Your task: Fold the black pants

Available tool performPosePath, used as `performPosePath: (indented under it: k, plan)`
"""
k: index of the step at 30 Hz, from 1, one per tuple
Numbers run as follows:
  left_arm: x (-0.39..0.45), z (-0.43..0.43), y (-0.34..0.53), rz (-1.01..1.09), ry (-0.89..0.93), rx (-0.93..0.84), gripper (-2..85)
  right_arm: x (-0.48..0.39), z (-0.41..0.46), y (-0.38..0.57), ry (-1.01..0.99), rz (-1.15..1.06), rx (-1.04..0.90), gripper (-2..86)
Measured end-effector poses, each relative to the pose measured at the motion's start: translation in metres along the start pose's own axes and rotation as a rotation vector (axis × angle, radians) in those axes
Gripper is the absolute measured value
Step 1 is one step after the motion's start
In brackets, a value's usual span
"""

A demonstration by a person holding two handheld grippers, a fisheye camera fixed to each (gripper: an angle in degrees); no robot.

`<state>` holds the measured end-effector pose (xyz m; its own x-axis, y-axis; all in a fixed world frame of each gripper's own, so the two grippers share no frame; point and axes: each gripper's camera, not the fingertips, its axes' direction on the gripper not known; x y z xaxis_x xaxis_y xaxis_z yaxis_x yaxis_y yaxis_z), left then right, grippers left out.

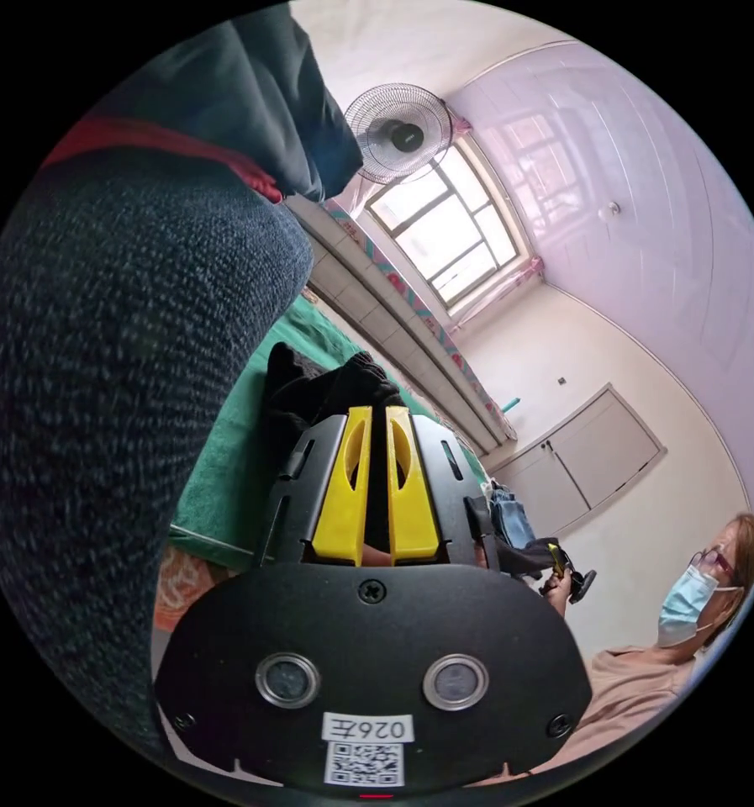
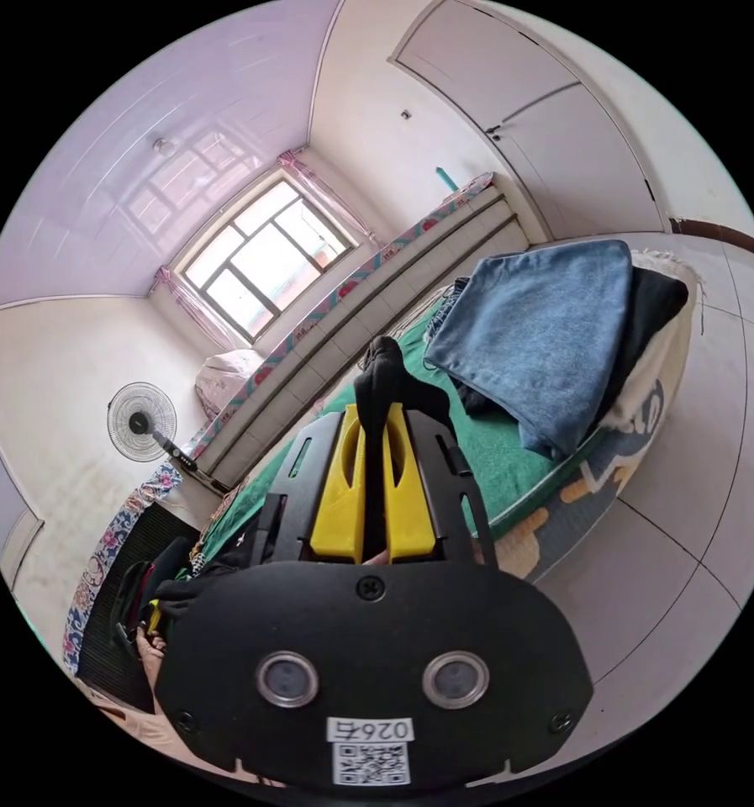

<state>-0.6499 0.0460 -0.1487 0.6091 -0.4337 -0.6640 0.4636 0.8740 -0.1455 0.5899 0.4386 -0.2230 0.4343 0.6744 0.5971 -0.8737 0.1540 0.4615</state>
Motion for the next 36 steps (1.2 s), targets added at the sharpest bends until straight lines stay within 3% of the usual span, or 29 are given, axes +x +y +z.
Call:
performPosePath:
  k: [6, 12, 16, 19, 28, 32, 36]
  plan:
    - [0.000, 0.045, -0.043, -0.003, -0.054, 0.018, 1.3, -0.022, 0.063, -0.026, 0.077, -0.089, -0.032, -1.3]
    - [0.003, 0.153, -0.116, 0.034, -0.184, -0.039, 3.1, -0.049, 0.219, -0.076, 0.207, -0.184, -0.139, 0.2]
    - [-0.027, 0.280, -0.166, -0.001, -0.243, -0.292, 8.4, -0.041, 0.371, -0.092, 0.402, -0.273, -0.410, 5.9]
    - [-0.025, 0.316, -0.179, 0.006, -0.180, -0.353, 9.7, -0.026, 0.385, -0.082, 0.348, -0.261, -0.407, 6.2]
    - [0.121, 0.332, -0.151, 0.433, -0.243, -0.274, 6.1, 0.058, 0.371, -0.044, 0.356, -0.234, -0.490, 4.8]
    - [0.235, 0.423, -0.108, 0.808, -0.205, -0.407, 8.1, 0.079, 0.397, -0.027, 0.339, -0.216, -0.525, 4.9]
    - [0.300, 0.547, -0.060, 1.020, -0.216, -0.577, 16.3, 0.076, 0.423, -0.013, 0.301, -0.231, -0.506, 5.7]
